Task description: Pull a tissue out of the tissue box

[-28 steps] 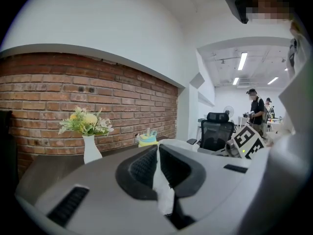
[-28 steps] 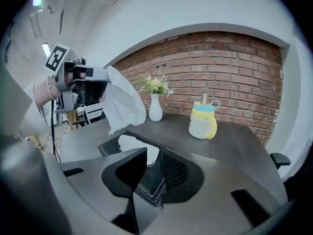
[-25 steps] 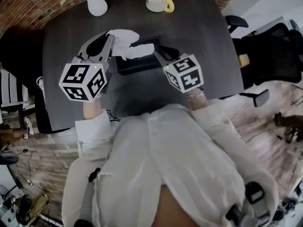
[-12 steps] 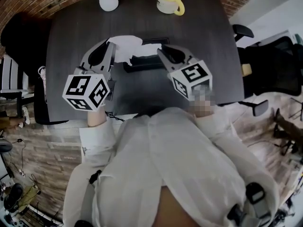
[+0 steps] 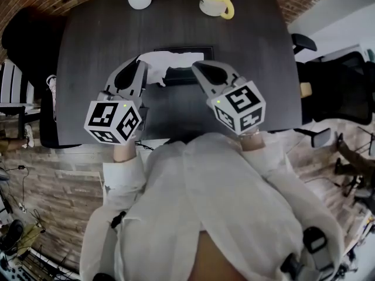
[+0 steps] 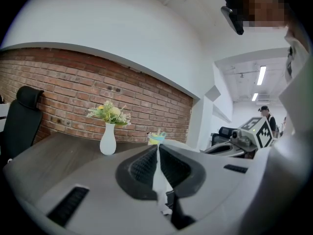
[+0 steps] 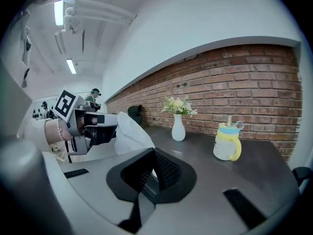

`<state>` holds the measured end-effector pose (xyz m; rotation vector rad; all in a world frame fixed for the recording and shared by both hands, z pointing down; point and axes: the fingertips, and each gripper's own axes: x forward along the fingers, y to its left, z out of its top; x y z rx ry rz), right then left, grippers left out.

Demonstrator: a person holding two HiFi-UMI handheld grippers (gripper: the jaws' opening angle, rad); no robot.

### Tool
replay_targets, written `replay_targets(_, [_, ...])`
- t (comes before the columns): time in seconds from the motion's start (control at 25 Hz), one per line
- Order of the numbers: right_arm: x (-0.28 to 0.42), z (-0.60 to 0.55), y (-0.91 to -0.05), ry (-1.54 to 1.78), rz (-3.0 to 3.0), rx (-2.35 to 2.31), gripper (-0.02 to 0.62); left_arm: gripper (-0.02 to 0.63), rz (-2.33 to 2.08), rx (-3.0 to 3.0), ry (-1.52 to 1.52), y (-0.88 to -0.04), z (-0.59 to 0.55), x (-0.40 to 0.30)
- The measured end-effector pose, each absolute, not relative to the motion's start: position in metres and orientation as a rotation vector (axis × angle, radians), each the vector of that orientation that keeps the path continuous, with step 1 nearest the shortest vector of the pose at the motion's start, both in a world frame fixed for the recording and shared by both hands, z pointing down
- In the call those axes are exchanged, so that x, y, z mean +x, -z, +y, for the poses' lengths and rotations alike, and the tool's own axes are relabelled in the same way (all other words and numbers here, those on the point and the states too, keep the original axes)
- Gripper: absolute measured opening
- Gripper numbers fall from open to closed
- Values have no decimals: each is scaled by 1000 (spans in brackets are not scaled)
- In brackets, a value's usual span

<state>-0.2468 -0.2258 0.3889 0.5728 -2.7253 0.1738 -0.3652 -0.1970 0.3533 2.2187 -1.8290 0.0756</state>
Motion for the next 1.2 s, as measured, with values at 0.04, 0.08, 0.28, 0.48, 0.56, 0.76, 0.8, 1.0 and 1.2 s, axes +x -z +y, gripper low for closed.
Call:
replay_targets(0.04, [-247, -225, -390, -181, -2726, 563, 5, 8, -1822, 2210, -65, -356, -195, -364])
replay_targets(0.08, [-247, -223, -391, -190, -2726, 558, 5, 7, -1813, 2204, -59, -358, -194, -362])
replay_targets(0.28, [-252, -218, -396, -222, -2732, 555, 5, 8, -1769, 2192, -50, -369, -189, -357])
replay_targets(0.48, [-254, -218, -406, -222, -2721, 561, 5, 8, -1736, 2169, -48, -379, -184, -354])
replay_targets(0.56, [-252, -219, -408, -221, -2715, 568, 5, 7, -1725, 2164, -57, -385, -181, -351])
replay_targets(0.76, [-247, -221, -411, -229, -2709, 574, 3, 7, -1707, 2141, -50, -394, -178, -346])
replay_targets(0.8, [-247, -221, -411, -233, -2708, 576, 3, 6, -1705, 2139, -50, -394, -177, -346])
replay_targets(1.0, [-247, -218, -415, -243, -2694, 566, 3, 8, -1698, 2138, -74, -397, -177, -342])
replay_targets(1.2, [-247, -216, -414, -259, -2692, 551, 3, 8, -1692, 2139, -83, -400, -177, -339])
